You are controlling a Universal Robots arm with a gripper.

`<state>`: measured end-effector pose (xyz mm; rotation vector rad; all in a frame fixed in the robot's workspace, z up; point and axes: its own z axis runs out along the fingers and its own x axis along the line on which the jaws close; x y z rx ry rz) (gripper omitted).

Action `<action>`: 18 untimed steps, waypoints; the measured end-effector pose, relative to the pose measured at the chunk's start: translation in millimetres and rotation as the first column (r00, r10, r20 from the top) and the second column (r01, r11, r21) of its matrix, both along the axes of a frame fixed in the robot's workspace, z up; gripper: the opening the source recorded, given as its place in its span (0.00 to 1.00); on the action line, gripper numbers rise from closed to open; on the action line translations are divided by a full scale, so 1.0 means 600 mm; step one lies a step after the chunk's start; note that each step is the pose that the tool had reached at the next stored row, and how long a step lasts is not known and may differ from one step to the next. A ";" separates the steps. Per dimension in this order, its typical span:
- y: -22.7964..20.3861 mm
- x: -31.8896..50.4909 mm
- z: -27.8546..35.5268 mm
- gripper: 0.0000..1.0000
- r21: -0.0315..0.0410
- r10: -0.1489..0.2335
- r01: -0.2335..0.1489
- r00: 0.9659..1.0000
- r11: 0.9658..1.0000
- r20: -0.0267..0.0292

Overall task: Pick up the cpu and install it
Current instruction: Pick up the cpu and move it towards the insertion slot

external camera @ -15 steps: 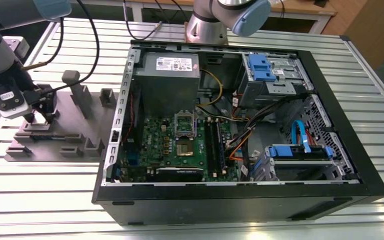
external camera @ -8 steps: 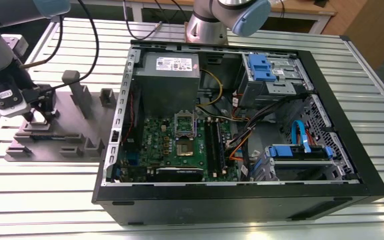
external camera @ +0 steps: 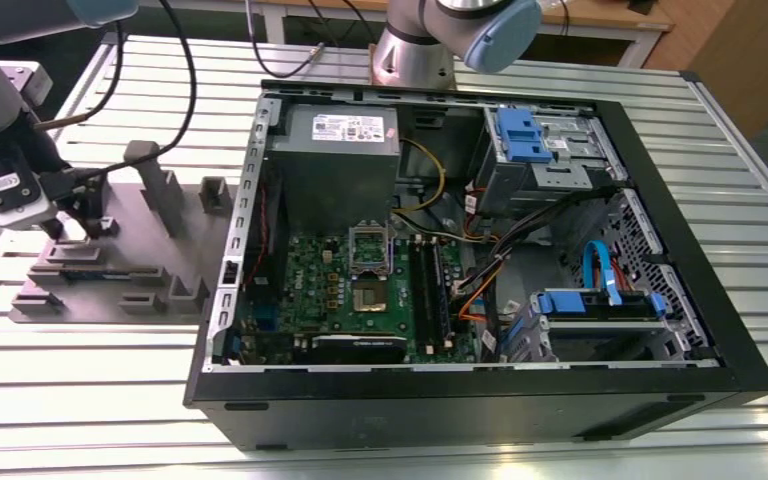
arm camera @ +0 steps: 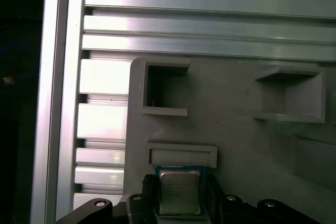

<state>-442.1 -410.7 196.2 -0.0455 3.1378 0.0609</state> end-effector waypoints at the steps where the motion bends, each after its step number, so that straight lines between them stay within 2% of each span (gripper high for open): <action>1: 0.0000 0.000 0.002 0.47 0.000 0.000 0.000 1.000 1.000 0.000; 4: 0.0000 0.000 0.006 0.47 0.000 0.000 0.000 1.000 1.000 -0.001; 7: 0.0000 0.000 0.011 0.47 0.000 0.000 0.000 1.000 1.000 -0.004; 18: 0.0000 0.000 0.014 0.47 0.000 0.000 0.000 1.000 1.000 -0.005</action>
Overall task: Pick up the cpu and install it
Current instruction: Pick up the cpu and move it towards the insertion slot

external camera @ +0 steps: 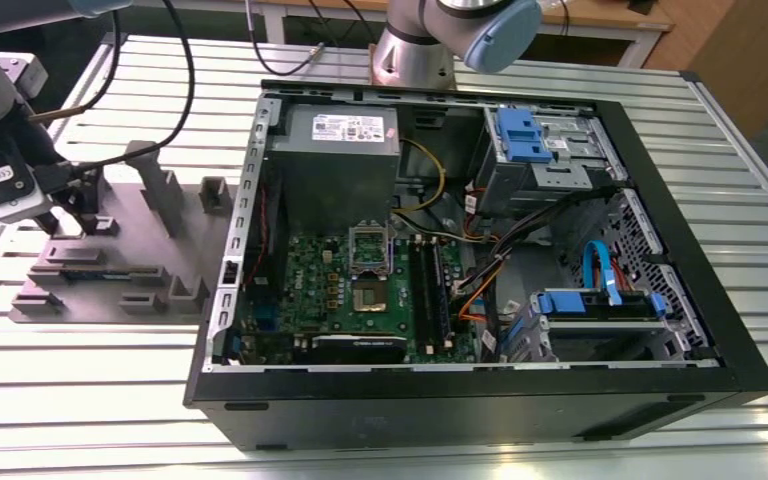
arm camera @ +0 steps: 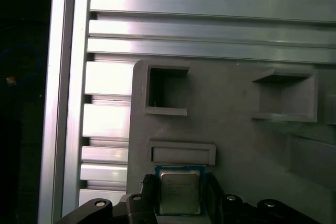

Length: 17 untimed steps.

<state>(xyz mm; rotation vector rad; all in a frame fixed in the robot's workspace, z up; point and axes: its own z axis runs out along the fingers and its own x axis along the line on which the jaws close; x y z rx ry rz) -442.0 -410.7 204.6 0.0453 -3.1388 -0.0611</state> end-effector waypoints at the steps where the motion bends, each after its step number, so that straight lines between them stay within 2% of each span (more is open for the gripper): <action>1: 0.0000 0.000 0.000 0.47 0.000 0.000 0.000 1.000 1.000 0.000; 17: 0.0001 0.000 0.008 0.47 0.000 0.000 0.000 1.000 1.000 0.000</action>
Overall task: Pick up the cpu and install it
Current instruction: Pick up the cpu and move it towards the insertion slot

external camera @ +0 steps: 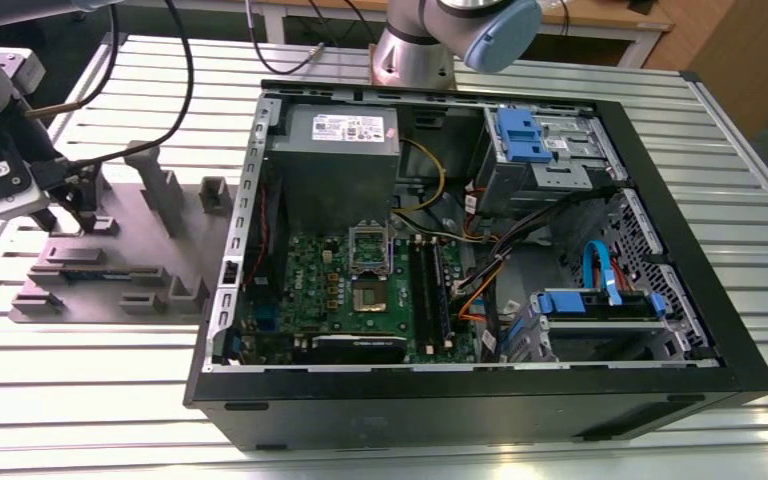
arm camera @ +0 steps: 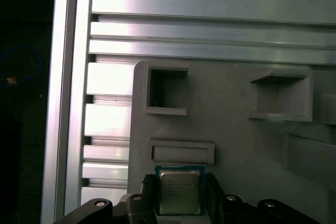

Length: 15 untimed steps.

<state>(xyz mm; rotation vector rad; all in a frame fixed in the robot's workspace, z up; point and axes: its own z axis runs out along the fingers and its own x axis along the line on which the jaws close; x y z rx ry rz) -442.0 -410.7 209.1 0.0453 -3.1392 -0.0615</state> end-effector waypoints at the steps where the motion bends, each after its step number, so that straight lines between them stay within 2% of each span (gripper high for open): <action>1: 0.0000 0.000 0.000 0.47 0.000 0.000 0.000 1.000 1.000 0.000; 15: 0.0000 0.000 0.004 0.47 0.000 0.000 0.000 1.000 1.000 0.000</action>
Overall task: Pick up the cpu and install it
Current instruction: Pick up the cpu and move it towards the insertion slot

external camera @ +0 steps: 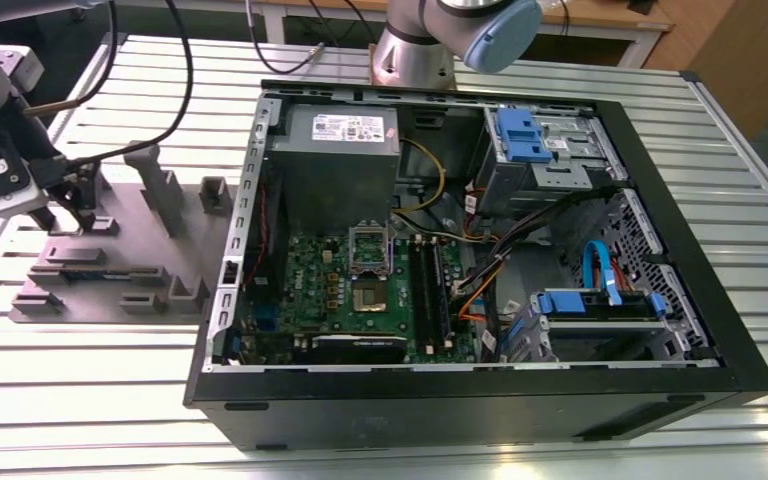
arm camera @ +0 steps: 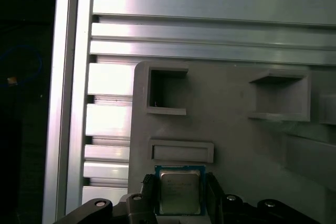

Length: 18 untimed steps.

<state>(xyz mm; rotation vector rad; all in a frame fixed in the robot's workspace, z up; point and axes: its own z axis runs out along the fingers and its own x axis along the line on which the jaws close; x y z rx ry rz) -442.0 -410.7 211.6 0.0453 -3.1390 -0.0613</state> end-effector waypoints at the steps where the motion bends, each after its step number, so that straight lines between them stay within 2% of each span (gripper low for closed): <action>1: 0.0000 0.000 0.001 0.47 0.001 0.000 0.000 1.000 1.000 0.000; 2: 0.0000 0.000 0.004 0.47 0.001 0.000 0.000 1.000 1.000 0.000; 7: 0.0000 0.000 0.006 0.47 0.001 0.000 0.000 1.000 1.000 0.000; 9: 0.0000 0.000 0.012 0.47 0.001 0.000 0.000 1.000 1.000 0.000; 18: 0.0000 0.000 0.015 0.47 0.001 0.000 0.000 1.000 1.000 0.000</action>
